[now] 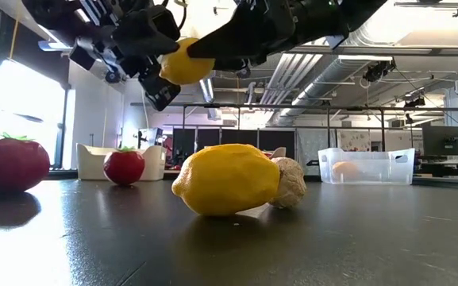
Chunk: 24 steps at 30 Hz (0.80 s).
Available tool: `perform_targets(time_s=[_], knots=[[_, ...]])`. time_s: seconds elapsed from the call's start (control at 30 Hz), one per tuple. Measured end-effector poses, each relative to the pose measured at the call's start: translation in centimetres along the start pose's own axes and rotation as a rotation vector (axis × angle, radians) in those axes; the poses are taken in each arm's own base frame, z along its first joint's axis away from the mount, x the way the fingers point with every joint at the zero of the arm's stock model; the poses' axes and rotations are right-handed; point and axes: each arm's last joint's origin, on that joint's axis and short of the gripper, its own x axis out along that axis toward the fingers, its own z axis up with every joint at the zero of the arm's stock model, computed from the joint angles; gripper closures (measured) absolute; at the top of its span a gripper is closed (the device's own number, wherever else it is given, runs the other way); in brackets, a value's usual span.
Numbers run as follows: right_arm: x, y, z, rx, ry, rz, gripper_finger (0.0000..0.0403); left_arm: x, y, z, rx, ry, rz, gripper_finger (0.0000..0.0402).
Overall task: Sort produce into baskets
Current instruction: Put the top left lemon into the transparent bin
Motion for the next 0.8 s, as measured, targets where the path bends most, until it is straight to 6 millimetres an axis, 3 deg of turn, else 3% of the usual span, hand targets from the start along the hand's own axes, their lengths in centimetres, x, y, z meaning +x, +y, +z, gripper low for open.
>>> perform_targets(time_s=[0.2,0.33,0.5,0.8], knots=[[0.0,0.0,0.0,-0.005,0.014,-0.001,0.0251,0.0,0.1,0.0,0.036,-0.006,0.039,0.0210],[-0.8,-0.2,0.3,0.018,0.055,-0.054,0.0251,0.0,0.3,0.1,0.125,-0.031,0.128,0.0185],[-3.3,-0.6,1.4,0.066,0.145,-0.224,0.0243,-0.3,0.8,0.7,0.255,-0.137,0.287,0.0179],[-8.6,-1.2,2.7,0.134,0.303,-0.498,0.0250,-2.1,3.0,-2.1,0.254,-0.273,0.350,0.0178]])
